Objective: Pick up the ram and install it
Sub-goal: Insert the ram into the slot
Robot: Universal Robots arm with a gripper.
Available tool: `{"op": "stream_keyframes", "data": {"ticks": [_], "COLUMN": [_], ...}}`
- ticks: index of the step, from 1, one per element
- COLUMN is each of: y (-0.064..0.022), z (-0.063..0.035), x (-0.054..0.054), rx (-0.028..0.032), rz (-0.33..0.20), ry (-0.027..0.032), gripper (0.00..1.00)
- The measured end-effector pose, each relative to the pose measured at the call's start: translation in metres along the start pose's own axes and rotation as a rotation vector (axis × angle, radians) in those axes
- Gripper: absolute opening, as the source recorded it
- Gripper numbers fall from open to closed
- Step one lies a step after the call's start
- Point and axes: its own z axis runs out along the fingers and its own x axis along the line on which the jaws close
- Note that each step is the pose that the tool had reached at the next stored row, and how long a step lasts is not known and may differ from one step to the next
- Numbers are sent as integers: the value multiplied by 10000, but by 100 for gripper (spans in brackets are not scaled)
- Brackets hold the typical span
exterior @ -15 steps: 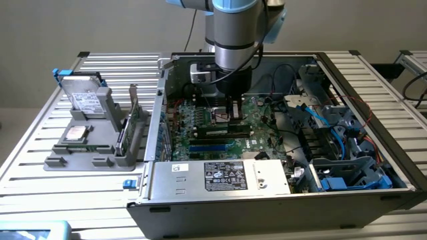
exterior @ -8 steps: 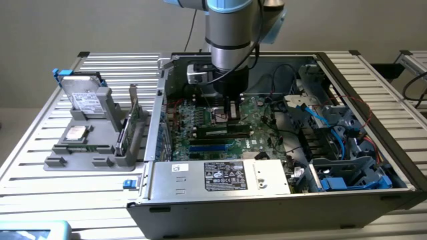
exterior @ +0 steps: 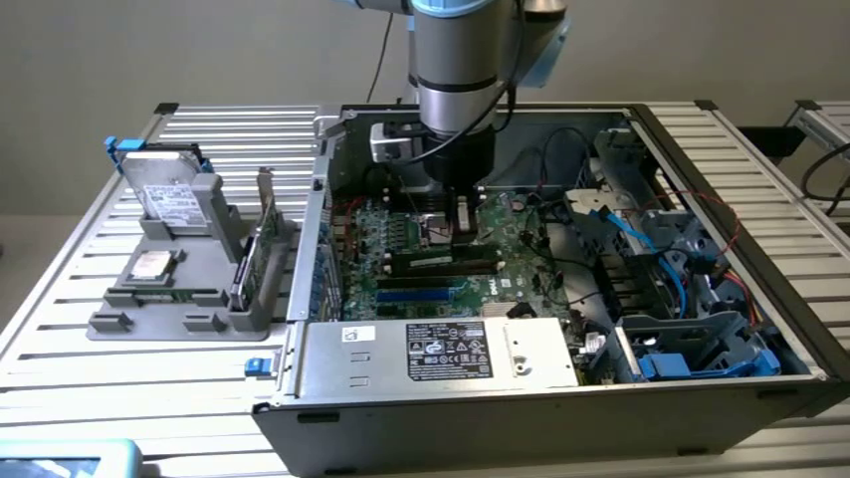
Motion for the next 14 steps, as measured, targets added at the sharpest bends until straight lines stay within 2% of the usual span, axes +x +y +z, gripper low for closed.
{"op": "stream_keyframes", "data": {"ticks": [4, 5, 6, 9, 10, 13, 14], "y": [-53, -68, -77, -101, -105, -107, -112], "z": [-20, -33, -50, -84, -85, -86, -89], "x": [0, 2, 4, 6, 6, 6, 7], "rx": [57, 57, 32, -246, -379, -928, -1001], "rz": [0, -1, -5, -35, -50, -147, -162], "ry": [-4, 0, 1, 7, 6, 22, 27], "gripper": [12, 12, 12, 12, 12, 12, 12]}}
